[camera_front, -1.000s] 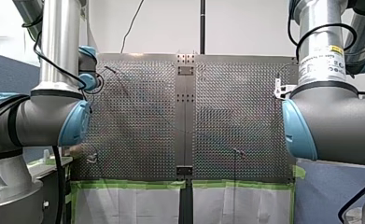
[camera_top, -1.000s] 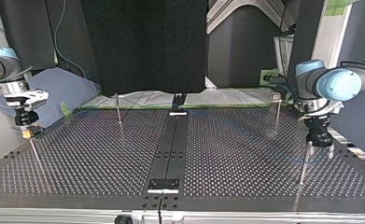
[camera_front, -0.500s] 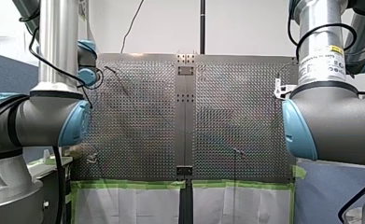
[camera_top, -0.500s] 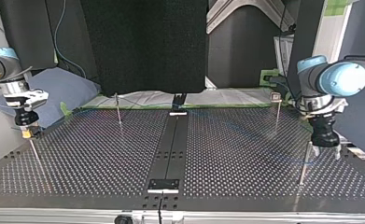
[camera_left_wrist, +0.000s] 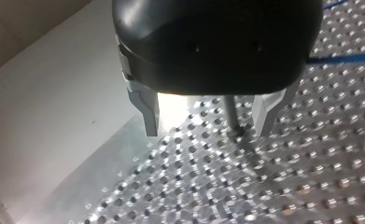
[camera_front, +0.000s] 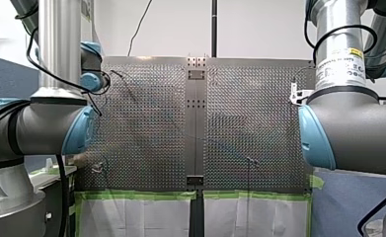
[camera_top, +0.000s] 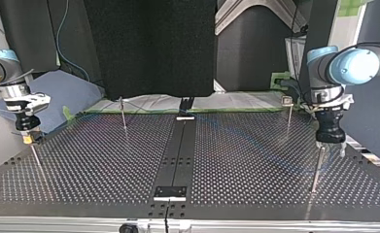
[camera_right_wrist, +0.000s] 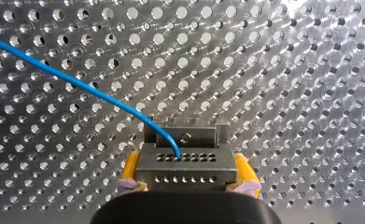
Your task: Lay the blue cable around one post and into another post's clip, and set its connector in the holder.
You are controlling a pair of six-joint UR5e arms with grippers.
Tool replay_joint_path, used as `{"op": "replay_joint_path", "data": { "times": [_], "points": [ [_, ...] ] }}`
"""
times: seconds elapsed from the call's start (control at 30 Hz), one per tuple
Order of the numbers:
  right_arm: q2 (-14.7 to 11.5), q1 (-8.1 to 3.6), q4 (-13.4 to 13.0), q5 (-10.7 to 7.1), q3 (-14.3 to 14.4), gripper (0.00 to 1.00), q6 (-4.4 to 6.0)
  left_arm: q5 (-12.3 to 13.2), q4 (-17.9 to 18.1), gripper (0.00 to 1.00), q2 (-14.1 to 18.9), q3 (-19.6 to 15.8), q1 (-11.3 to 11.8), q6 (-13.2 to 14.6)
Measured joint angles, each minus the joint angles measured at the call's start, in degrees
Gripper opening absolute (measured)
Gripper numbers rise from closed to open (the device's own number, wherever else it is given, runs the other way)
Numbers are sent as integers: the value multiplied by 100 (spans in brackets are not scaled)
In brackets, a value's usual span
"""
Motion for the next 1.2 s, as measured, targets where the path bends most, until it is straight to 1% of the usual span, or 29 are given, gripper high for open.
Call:
{"op": "replay_joint_path", "data": {
  "times": [0.2,0.3,0.5,0.6,0.77,0.83,0.97,1.2],
  "points": [
    [0,0,0,0,0,0,0,32,20,100,85,-241,-26,39],
    [0,0,0,0,0,0,0,107,23,100,162,-311,-26,-5],
    [0,0,0,0,0,0,0,294,142,100,276,-484,20,-256],
    [0,0,0,0,0,0,0,397,272,100,307,-619,50,-404],
    [0,0,0,0,0,0,0,656,550,100,340,-895,77,-686],
    [0,0,0,0,0,0,0,703,661,100,336,-997,101,-797],
    [0,0,0,0,0,0,0,684,864,100,304,-982,159,-999],
    [0,0,0,-1,0,0,0,620,1223,100,113,-788,229,-1358]
  ]
}}
